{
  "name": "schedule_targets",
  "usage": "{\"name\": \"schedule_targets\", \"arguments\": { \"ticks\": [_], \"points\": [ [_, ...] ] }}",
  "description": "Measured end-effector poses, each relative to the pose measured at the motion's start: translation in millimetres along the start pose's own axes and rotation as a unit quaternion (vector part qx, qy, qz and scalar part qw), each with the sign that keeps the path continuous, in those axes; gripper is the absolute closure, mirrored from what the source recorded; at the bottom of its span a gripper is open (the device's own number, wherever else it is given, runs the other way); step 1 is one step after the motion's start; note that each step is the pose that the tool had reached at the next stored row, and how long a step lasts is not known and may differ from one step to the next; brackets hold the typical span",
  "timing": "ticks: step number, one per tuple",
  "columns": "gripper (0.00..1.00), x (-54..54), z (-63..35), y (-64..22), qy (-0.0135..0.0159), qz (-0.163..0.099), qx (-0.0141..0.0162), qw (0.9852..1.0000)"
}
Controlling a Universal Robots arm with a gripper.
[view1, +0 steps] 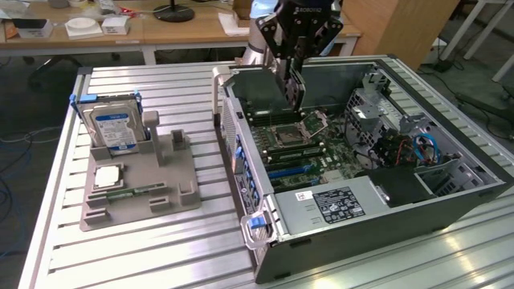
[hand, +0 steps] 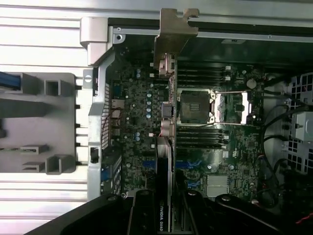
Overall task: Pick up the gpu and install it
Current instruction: 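Pick up the gpu and move the gpu toward the slot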
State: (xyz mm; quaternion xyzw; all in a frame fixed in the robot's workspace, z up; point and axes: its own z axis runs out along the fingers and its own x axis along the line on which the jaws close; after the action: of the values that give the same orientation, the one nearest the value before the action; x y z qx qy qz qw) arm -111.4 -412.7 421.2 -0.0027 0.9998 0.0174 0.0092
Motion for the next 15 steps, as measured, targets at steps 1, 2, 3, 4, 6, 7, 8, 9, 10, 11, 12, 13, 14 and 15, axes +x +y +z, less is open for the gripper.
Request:
{"name": "schedule_targets", "arguments": {
  "ticks": [1,2,3,4,6,7,8,9,10,11,12,13,14,15],
  "points": [
    [0.75,-2.5,0.0,0.0,0.0,0.0,0.0,1.0],
    [0.75,-4.8,0.1,0.0,0.0,0.0,0.0,1.0],
    [0.75,-7.2,0.1,0.0,0.0,0.0,0.0,1.0],
    [0.75,-9.3,0.2,0.0,0.0,0.0,0.0,1.0],
    [0.75,-13.3,0.2,-0.1,0.0,0.0,0.0,1.0],
    [0.75,-15.2,0.3,-0.1,0.0,0.0,0.0,1.0],
    [0.75,-17.3,0.3,-0.1,0.0,0.0,0.0,1.0],
    [0.75,-19.5,0.3,-0.1,0.0,0.0,0.0,1.0],
    [0.75,-21.7,0.4,-0.1,0.0,0.0,0.0,1.0],
    [0.75,-24.0,0.4,-0.1,0.0,0.0,0.0,1.0],
    [0.75,-26.3,0.4,-0.1,0.0,0.0,0.0,1.0],
    [0.75,-28.6,0.5,-0.1,0.0,0.0,0.0,1.0],
    [0.75,-31.0,0.6,-0.2,0.0,0.0,0.0,1.0],
    [0.75,-33.5,0.6,-0.2,0.0,0.0,0.0,1.0]
  ]
}}
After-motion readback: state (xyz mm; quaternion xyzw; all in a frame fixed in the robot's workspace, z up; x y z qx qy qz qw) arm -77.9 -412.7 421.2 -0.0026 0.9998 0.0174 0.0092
